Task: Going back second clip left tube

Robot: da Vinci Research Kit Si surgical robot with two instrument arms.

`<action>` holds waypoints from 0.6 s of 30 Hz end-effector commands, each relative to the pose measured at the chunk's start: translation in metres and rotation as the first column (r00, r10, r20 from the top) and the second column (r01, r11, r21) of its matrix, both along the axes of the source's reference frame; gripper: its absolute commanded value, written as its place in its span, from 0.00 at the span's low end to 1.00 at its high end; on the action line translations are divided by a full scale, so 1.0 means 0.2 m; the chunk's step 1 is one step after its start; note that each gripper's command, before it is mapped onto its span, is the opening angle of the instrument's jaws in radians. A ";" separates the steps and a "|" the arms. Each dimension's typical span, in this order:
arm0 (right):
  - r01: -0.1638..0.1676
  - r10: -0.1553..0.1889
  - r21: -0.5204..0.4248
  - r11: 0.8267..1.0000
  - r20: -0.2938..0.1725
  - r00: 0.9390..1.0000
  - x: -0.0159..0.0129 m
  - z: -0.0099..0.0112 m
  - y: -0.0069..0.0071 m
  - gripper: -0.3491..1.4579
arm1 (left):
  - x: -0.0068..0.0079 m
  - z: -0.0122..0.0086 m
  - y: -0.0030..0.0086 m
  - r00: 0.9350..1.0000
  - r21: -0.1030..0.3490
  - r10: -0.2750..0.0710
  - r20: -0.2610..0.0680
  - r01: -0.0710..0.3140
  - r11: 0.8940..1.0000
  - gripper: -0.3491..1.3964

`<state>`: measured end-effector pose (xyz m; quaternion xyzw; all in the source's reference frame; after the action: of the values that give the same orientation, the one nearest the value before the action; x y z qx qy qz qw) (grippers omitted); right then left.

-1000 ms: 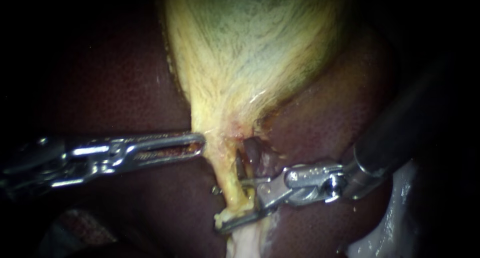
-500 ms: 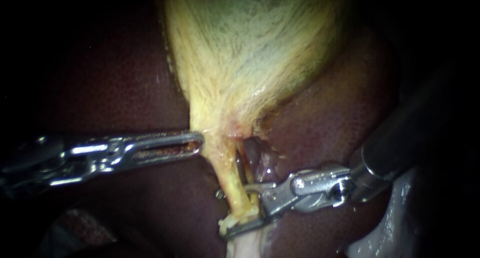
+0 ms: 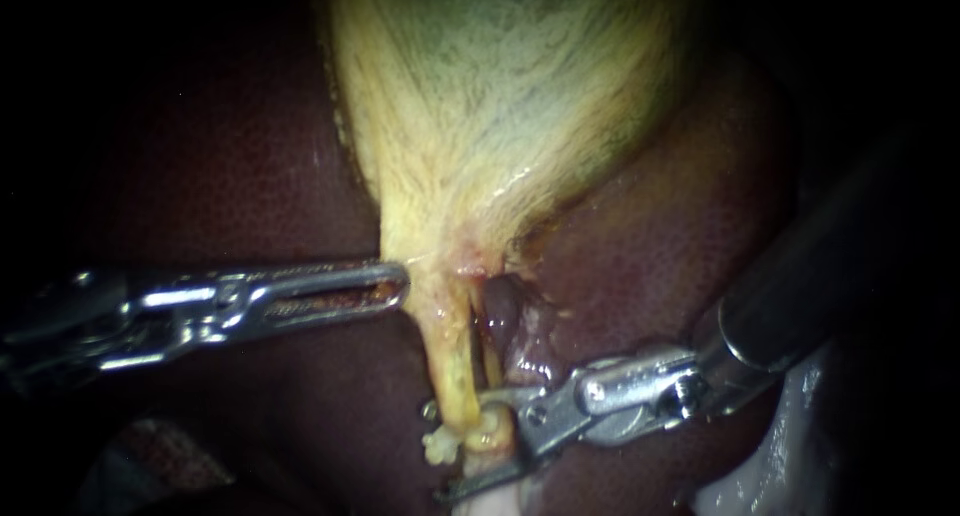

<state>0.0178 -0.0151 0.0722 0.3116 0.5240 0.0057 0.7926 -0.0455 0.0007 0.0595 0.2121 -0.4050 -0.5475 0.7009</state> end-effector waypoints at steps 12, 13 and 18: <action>-0.052 0.052 -0.013 0.999 0.021 0.998 -0.026 0.016 0.021 0.52 | 0.001 -0.001 -0.001 1.000 -0.001 0.000 0.000 0.000 1.000 0.00; -0.054 0.055 -0.013 0.998 0.021 0.998 -0.028 0.015 0.021 0.52 | 0.001 -0.001 -0.001 1.000 -0.001 0.000 0.000 0.000 1.000 0.00; -0.064 0.064 -0.010 0.998 0.023 0.998 -0.037 0.006 0.025 0.52 | 0.001 -0.001 -0.001 1.000 -0.001 0.000 0.000 0.000 1.000 0.00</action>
<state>0.0101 -0.0100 0.0731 0.2904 0.5246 0.0344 0.7996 -0.0453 0.0004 0.0593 0.2115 -0.4053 -0.5473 0.7010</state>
